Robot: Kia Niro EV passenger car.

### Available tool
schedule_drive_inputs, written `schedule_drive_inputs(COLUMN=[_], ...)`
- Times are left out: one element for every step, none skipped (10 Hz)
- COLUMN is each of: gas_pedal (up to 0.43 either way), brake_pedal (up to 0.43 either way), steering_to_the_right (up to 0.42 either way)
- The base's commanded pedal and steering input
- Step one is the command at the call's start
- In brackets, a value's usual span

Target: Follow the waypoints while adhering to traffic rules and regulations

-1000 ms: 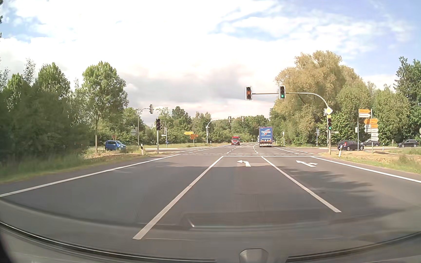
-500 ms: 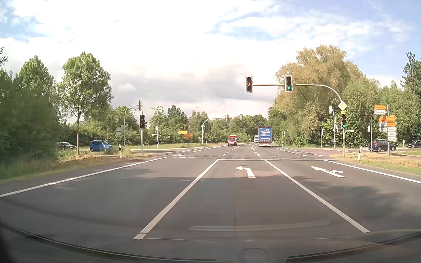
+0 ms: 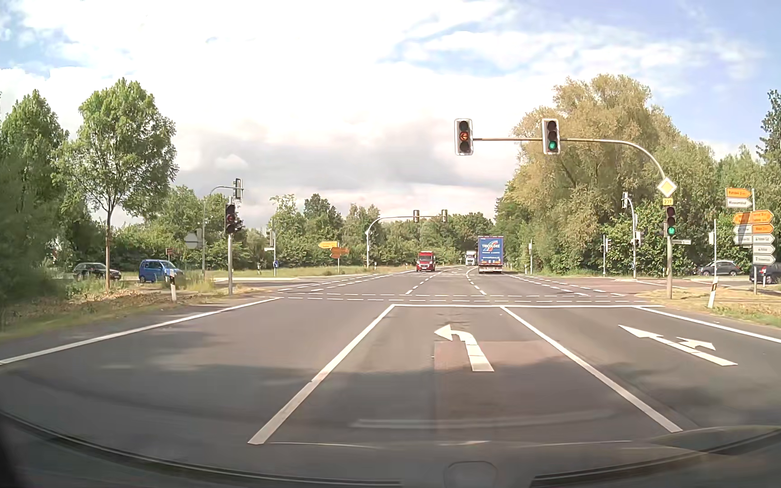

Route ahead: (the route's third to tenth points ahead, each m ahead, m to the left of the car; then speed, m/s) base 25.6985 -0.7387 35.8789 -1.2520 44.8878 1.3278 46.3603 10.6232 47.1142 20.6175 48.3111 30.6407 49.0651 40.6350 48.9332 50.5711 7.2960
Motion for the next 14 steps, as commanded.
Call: schedule_drive_inputs(gas_pedal=[0.0, 0.0, 0.0, 0.0, 0.0, 0.0, 0.0, 0.0, 0.0, 0.0, 0.0, 0.0, 0.0, 0.0], brake_pedal=[0.287, 0.274, 0.268, 0.262, 0.262, 0.25, 0.226, 0.207, 0.207, 0.213, 0.232, 0.256, 0.262, 0.268], steering_to_the_right=[0.016, 0.018, 0.018, 0.019, 0.019, 0.018, 0.018, 0.019, 0.019, 0.018, 0.018, 0.018, 0.018, 0.016])
